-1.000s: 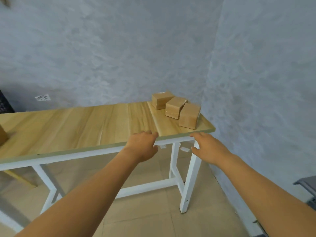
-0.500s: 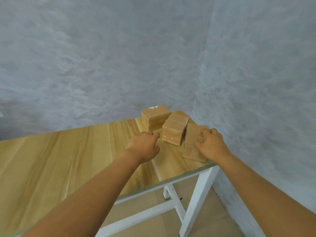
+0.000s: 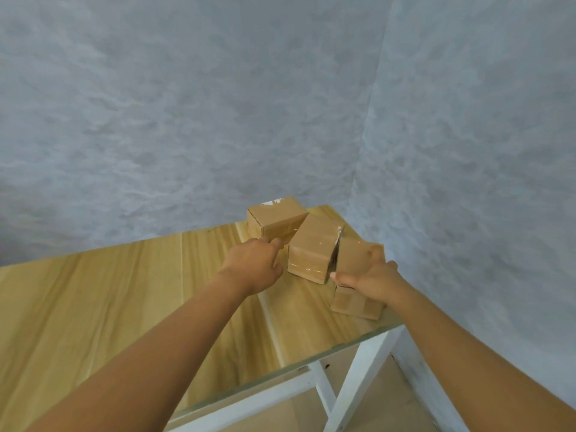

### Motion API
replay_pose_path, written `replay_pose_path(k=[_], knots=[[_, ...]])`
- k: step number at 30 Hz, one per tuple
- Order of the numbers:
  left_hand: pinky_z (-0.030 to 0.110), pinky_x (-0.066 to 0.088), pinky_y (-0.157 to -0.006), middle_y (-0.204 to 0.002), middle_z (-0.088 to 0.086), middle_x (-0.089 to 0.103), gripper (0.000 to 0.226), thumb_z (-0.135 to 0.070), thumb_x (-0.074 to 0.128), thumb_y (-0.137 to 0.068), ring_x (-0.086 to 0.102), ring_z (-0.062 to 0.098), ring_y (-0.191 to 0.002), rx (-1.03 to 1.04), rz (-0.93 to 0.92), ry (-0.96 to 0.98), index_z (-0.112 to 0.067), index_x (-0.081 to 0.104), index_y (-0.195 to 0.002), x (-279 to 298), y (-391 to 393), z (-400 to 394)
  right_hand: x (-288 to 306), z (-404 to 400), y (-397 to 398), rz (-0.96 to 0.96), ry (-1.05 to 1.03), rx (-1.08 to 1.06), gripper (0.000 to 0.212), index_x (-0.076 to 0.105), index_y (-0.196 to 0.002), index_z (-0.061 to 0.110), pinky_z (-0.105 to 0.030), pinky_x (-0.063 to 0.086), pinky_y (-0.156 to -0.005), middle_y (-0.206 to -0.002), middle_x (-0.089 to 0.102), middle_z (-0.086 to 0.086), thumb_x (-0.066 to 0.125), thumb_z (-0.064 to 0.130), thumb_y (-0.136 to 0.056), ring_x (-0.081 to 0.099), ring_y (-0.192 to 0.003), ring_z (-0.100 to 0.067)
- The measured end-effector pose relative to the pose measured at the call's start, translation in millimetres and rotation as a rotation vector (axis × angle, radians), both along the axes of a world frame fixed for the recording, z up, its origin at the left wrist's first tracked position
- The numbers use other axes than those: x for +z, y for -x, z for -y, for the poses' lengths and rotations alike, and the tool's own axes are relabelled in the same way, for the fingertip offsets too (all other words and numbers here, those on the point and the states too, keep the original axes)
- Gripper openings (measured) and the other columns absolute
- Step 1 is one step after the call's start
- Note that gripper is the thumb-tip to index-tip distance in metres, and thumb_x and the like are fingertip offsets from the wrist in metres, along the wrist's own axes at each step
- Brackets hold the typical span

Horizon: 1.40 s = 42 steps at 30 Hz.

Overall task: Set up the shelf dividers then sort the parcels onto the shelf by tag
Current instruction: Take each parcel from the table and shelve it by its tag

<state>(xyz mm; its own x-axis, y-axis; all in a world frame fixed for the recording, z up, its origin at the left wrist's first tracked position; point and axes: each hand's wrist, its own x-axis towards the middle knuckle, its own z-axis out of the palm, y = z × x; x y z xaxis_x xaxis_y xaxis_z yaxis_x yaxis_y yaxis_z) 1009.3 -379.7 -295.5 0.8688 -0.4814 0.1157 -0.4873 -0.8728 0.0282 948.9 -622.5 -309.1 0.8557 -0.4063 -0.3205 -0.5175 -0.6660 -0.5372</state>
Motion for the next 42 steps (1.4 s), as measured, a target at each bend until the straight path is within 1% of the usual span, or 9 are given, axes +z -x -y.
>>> replay_pose_path(k=[5, 11, 16, 21, 25, 29, 36, 39, 42], knots=[[0.038, 0.052, -0.083, -0.126, 0.000, 0.060, 0.045, -0.041, 0.043, -0.097, 0.059, 0.023, -0.112, 0.002, 0.004, -0.003, -0.025, 0.046, -0.139, 2.6, -0.4, 9.2, -8.0, 12.3, 6.4, 0.120, -0.144, -0.047, 0.134, 0.002, -0.154, 0.023, -0.031, 0.045, -0.080, -0.138, 0.044, -0.009, 0.086, 0.062, -0.058, 0.052, -0.108, -0.023], [0.035, 0.049, -0.083, -0.130, -0.001, 0.058, 0.046, -0.042, 0.044, -0.097, 0.057, 0.022, -0.116, 0.009, -0.003, 0.016, -0.027, 0.045, -0.141, 5.8, 4.2, 15.0, -5.6, 20.5, 16.5, 0.091, -0.235, -0.053, 0.107, 0.028, -0.139, 0.019, -0.028, 0.042, -0.058, -0.104, 0.049, 0.005, 0.086, 0.061, -0.060, 0.052, -0.089, -0.014], [0.035, 0.052, -0.083, -0.132, -0.004, 0.058, 0.045, -0.041, 0.047, -0.097, 0.058, 0.020, -0.116, -0.010, -0.009, 0.072, -0.026, 0.047, -0.140, 23.3, 6.6, 23.6, 8.2, 36.7, 22.9, 0.212, -0.503, -0.069, 0.109, 0.033, -0.137, 0.026, -0.047, 0.058, -0.087, -0.122, 0.060, 0.002, 0.084, 0.066, -0.049, 0.065, -0.106, -0.020], [0.035, 0.049, -0.093, -0.126, -0.002, 0.063, 0.044, -0.051, 0.046, -0.098, 0.060, 0.018, -0.111, 0.022, -0.262, 0.405, -0.027, 0.052, -0.135, 52.0, 18.0, 45.5, 36.7, 35.1, 27.6, 0.387, -0.851, 0.037, 0.109, 0.037, -0.137, 0.031, -0.037, 0.062, -0.074, -0.121, 0.065, 0.008, 0.088, 0.066, -0.047, 0.073, -0.095, -0.004], [0.037, 0.061, -0.084, -0.111, -0.005, 0.068, 0.051, -0.074, 0.050, -0.085, 0.070, 0.014, -0.097, 0.005, -0.673, 0.817, -0.028, 0.057, -0.107, 75.2, 35.5, 66.3, 48.6, 16.3, 26.5, 0.492, -0.804, 0.090, 0.113, 0.034, -0.143, 0.030, -0.044, 0.060, -0.089, -0.127, 0.062, 0.006, 0.086, 0.065, -0.049, 0.070, -0.107, -0.014], [0.035, 0.063, -0.074, -0.099, -0.005, 0.067, 0.040, -0.065, 0.066, -0.081, 0.068, 0.011, -0.091, 0.027, -0.690, 0.933, -0.027, 0.057, -0.090, 79.4, 44.0, 75.1, 59.9, -3.7, 30.4, 0.596, -0.557, 0.140, 0.115, 0.027, -0.143, 0.036, -0.028, 0.054, -0.088, -0.123, 0.058, 0.014, 0.080, 0.068, -0.045, 0.063, -0.110, -0.008], [0.033, 0.058, -0.074, -0.109, 0.011, 0.061, 0.040, -0.049, 0.063, -0.091, 0.067, 0.024, -0.094, 0.044, -0.994, 1.374, -0.019, 0.064, -0.118, 66.8, 46.7, 49.7, 63.0, -7.8, 30.4, 0.409, -0.870, 0.208, 0.096, 0.034, -0.147, 0.035, -0.053, 0.050, -0.101, -0.135, 0.058, 0.008, 0.073, 0.065, -0.065, 0.061, -0.119, -0.017], [0.037, 0.059, -0.079, -0.110, 0.012, 0.056, 0.041, -0.043, 0.063, -0.093, 0.066, 0.023, -0.094, 0.050, -1.002, 1.468, -0.014, 0.064, -0.121, 57.2, 50.5, 39.4, 55.7, -18.9, 26.2, 0.395, -0.930, 0.185, 0.081, 0.039, -0.145, 0.029, -0.049, 0.054, -0.097, -0.136, 0.060, -0.001, 0.075, 0.054, -0.077, 0.064, -0.117, -0.022], [0.047, 0.055, -0.095, -0.122, 0.004, 0.063, 0.040, -0.042, 0.061, -0.095, 0.065, 0.024, -0.106, 0.086, -0.926, 1.380, -0.020, 0.058, -0.129, 50.6, 55.5, 31.5, 53.3, -35.1, 22.5, 0.499, -0.770, 0.134, 0.091, 0.027, -0.152, 0.031, -0.040, 0.056, -0.095, -0.137, 0.056, 0.001, 0.080, 0.046, -0.079, 0.062, -0.117, -0.018]])
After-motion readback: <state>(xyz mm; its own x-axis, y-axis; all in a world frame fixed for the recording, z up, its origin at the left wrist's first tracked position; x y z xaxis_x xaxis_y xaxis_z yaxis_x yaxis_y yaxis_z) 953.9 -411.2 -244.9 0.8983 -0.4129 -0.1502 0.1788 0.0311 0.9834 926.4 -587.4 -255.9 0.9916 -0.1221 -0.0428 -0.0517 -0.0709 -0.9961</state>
